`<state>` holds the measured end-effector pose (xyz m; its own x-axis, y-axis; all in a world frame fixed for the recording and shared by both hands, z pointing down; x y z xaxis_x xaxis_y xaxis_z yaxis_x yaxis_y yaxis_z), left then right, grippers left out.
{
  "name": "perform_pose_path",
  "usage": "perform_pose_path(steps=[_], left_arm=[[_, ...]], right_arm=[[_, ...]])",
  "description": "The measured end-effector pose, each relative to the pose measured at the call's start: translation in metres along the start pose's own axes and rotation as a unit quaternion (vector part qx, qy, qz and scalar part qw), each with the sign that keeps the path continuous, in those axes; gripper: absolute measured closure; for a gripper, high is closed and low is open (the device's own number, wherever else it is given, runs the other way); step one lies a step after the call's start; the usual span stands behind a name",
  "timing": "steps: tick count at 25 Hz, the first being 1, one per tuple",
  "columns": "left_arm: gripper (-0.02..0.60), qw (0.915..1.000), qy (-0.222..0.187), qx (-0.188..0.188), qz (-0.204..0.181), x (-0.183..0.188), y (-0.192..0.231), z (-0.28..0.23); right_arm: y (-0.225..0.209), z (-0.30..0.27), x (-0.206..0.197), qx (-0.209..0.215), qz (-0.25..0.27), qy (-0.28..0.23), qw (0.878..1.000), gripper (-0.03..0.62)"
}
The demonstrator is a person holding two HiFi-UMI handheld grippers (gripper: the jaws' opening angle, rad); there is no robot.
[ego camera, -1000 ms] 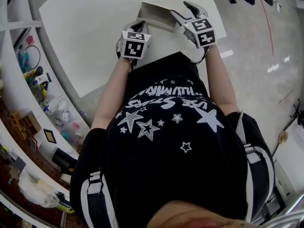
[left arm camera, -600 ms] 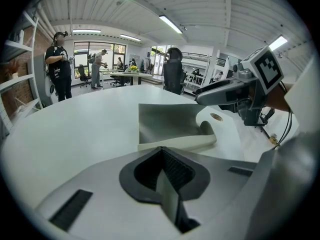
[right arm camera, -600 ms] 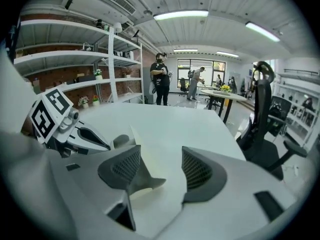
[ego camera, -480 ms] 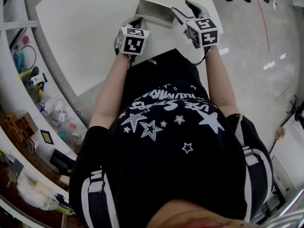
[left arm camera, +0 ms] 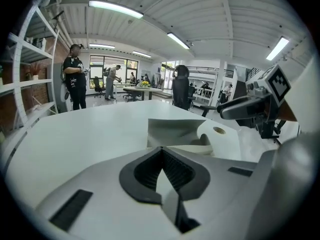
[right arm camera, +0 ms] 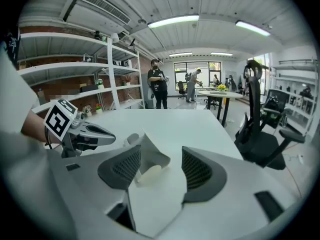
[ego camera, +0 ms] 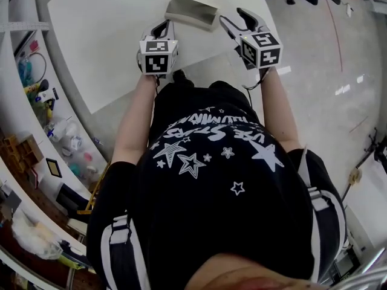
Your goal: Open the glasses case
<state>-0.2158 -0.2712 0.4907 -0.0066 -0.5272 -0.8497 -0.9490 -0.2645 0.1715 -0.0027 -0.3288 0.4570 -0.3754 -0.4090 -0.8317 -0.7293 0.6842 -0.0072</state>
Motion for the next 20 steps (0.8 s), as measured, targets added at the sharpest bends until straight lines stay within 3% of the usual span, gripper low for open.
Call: perform_pose_path(steps=[14, 20], left_arm=[[0.569, 0.9954, -0.065, 0.063, 0.031, 0.008, -0.078, 0.063], [0.569, 0.9906, -0.091, 0.093, 0.042, 0.001, -0.113, 0.088]], right_arm=[[-0.004, 0.064, -0.035, 0.087, -0.003, -0.026, 0.996, 0.327], [-0.002, 0.087, -0.054, 0.121, 0.004, -0.033, 0.992, 0.382]])
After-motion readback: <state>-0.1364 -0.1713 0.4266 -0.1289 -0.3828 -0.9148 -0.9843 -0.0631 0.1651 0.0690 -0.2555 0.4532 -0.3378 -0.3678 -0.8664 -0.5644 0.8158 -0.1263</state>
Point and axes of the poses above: the fingertips, and each gripper's own axes: z backward along the fingers, y to its left, x out of its top, the point moved 5 cm from there along z, backward along the fingers, and after that the axes turned 5 degrees about -x, right-handed, at the moved point
